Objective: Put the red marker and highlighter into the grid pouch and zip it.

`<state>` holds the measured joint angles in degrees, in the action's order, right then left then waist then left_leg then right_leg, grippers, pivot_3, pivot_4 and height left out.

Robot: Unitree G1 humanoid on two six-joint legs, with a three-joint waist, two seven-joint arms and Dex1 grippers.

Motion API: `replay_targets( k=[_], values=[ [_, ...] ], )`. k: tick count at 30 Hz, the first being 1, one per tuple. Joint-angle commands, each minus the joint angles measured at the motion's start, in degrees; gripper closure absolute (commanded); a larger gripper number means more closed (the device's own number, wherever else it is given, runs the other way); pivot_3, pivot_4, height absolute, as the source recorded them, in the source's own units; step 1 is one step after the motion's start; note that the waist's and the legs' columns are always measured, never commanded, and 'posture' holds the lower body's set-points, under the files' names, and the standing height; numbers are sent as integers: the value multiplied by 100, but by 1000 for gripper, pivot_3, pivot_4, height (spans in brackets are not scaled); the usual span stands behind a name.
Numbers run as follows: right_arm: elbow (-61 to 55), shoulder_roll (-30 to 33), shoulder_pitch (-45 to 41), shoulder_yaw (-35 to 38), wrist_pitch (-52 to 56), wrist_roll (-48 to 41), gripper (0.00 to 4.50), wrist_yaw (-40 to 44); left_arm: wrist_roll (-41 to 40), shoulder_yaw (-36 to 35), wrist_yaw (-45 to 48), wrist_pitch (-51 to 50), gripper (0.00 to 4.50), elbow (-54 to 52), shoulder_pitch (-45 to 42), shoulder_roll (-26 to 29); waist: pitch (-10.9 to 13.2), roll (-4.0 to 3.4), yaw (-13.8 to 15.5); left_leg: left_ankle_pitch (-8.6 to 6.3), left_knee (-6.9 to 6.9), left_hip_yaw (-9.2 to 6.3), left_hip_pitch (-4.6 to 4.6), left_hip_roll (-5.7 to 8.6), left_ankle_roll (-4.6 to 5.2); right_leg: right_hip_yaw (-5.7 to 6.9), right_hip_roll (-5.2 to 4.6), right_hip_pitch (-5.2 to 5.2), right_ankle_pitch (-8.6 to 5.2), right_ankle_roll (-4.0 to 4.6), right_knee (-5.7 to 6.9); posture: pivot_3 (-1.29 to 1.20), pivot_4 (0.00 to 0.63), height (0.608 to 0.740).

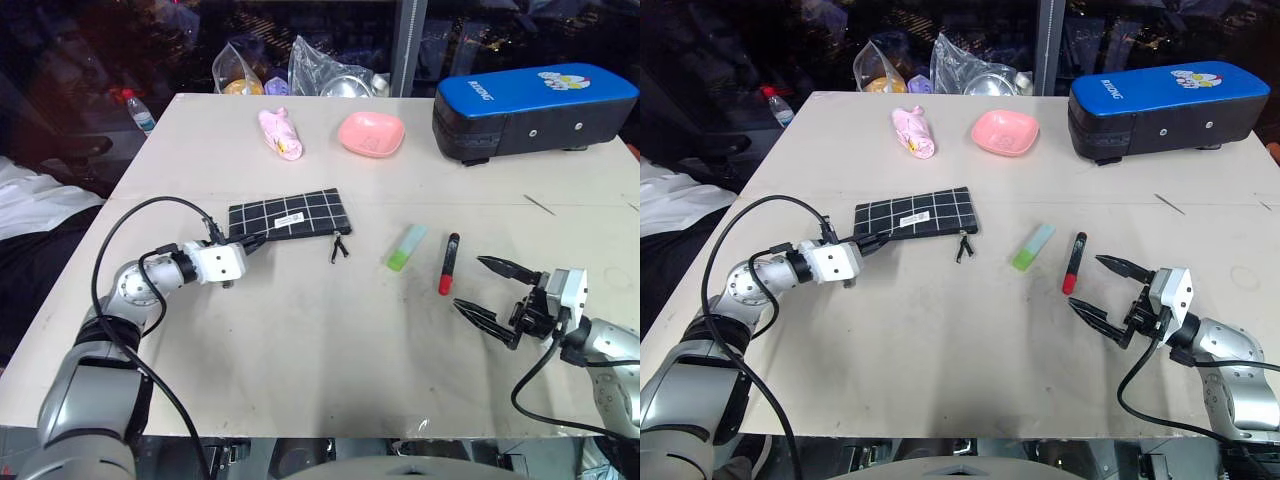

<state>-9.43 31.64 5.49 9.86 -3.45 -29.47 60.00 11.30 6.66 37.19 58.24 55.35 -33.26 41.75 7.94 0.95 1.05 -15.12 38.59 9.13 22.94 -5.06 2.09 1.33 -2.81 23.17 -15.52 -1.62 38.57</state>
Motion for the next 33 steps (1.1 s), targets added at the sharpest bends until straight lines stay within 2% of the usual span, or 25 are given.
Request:
replay_targets(
  k=[1, 6, 10, 13, 19, 28, 31, 33],
  values=[
    [-397, 11, -137, -28, 180, -44, 0, -217, -746, -135, 206, -1087, 4379, -1461, 334, -277, 2, 3, -25, 3, 4, -6, 3, -3, -6, -1, 0, 1, 0, 0, 4, 0, 150, 717],
    [-837, -60, -344, -373, 820, -105, 0, -596, -1203, -243, 73, -3108, 4379, -3659, 899, -601, 6, 10, -71, 6, 6, -18, 5, -4, -10, -17, 7, 20, -6, -10, 32, 0, 150, 717],
    [-1330, -389, -820, -867, 2128, 300, 0, -2015, -1126, -183, -328, -5121, 4379, -5426, 1221, -982, 6, 10, -115, 14, 5, -21, 6, -9, -23, -25, 20, 30, -6, -11, 42, 0, 150, 717],
    [-1397, -452, -1170, -1057, 3056, 556, 0, -2726, -950, -99, -462, -6073, 4379, -6251, 1422, -1166, 6, 10, -124, 15, 5, -22, 9, -6, -25, -31, 20, 31, -7, -11, 41, 0, 150, 717],
    [-1255, -1007, -2070, -1158, 4246, 351, 0, -3482, -844, 47, -433, -7118, 4379, -7133, 1731, -1227, 7, 10, -154, 15, 4, -21, 10, -3, -26, -35, 21, 34, -7, -11, 40, 0, 150, 717],
    [-404, -1431, -3114, -1206, 5027, 391, 0, -3760, -745, 273, -424, -7458, 4379, -7532, 2066, -1297, 7, 11, -167, 15, 2, -16, 13, -2, -25, -40, 19, 36, -7, -11, 34, 0, 150, 717],
    [-176, -1626, -3324, -1144, 5137, 387, 889, -3875, -715, 275, -471, -7468, 4500, -7555, 2113, -1311, 7, 10, -184, 15, 2, -14, 13, -3, -25, -43, 20, 41, -7, -10, 38, 0, 150, 717],
    [-104, -1720, -3384, -1108, 5175, 381, 1768, -3925, -709, 266, -476, -7453, 4500, -7568, 2143, -1317, 7, 10, -182, 15, -3, -15, 12, -4, -25, -42, 21, 41, -7, -10, 38, 0, 150, 717]
  ],
)
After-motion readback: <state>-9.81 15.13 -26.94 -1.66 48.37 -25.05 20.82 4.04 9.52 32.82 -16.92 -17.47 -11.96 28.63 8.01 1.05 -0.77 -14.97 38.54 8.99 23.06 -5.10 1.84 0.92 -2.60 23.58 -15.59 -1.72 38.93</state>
